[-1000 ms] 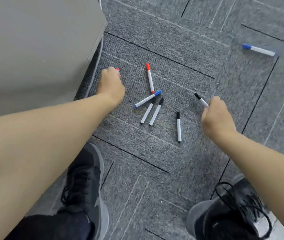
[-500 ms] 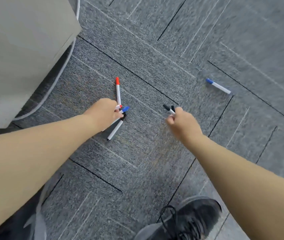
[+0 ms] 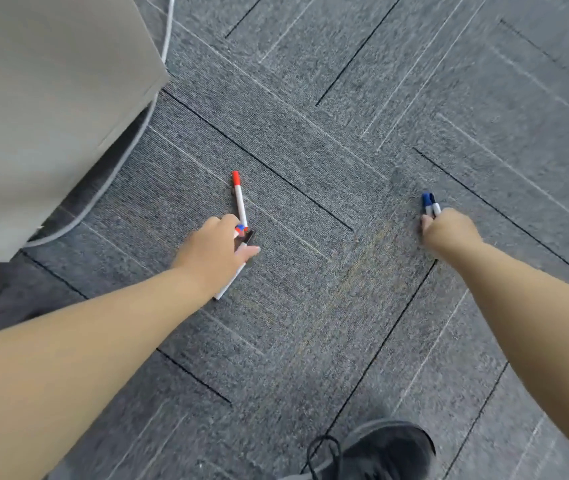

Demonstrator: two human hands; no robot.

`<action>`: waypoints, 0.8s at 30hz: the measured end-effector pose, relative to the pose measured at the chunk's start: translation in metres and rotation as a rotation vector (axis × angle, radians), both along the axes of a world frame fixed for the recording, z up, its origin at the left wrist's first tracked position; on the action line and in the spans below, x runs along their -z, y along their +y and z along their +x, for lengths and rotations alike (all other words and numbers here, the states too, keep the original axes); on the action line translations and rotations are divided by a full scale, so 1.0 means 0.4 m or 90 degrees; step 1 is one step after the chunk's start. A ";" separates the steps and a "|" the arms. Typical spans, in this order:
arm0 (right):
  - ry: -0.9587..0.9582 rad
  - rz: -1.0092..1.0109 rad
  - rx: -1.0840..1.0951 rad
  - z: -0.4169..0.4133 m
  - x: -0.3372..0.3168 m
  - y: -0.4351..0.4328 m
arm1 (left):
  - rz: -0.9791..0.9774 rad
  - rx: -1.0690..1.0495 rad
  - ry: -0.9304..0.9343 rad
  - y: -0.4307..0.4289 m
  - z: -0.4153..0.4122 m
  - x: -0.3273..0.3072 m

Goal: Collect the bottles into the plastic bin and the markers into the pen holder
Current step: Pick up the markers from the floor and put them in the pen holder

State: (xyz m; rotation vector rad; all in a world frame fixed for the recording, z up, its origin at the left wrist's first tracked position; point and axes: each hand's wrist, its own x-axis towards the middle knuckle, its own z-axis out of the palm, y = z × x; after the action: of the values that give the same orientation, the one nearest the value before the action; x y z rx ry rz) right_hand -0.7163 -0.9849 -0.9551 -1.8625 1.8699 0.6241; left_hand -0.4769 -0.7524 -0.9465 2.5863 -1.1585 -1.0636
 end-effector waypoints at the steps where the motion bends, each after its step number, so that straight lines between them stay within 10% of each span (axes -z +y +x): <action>1: -0.024 0.001 0.003 0.015 -0.007 0.016 | 0.037 -0.007 0.000 0.007 -0.007 0.002; 12: -0.383 0.074 -0.094 0.428 -0.020 0.276 | 0.011 -0.133 0.056 0.050 0.030 0.014; 18: -0.273 0.082 -0.296 0.509 0.007 0.360 | -0.097 -0.199 0.060 0.104 0.061 -0.008; 24: -0.241 0.113 -0.286 0.486 -0.007 0.358 | 0.048 -0.167 -0.014 0.091 0.037 0.046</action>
State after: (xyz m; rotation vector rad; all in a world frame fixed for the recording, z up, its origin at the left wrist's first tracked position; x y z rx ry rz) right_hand -0.5218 -0.8416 -0.9522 -2.1155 1.1317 0.5081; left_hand -0.4622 -0.7160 -0.9650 2.7175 -0.7665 -1.0404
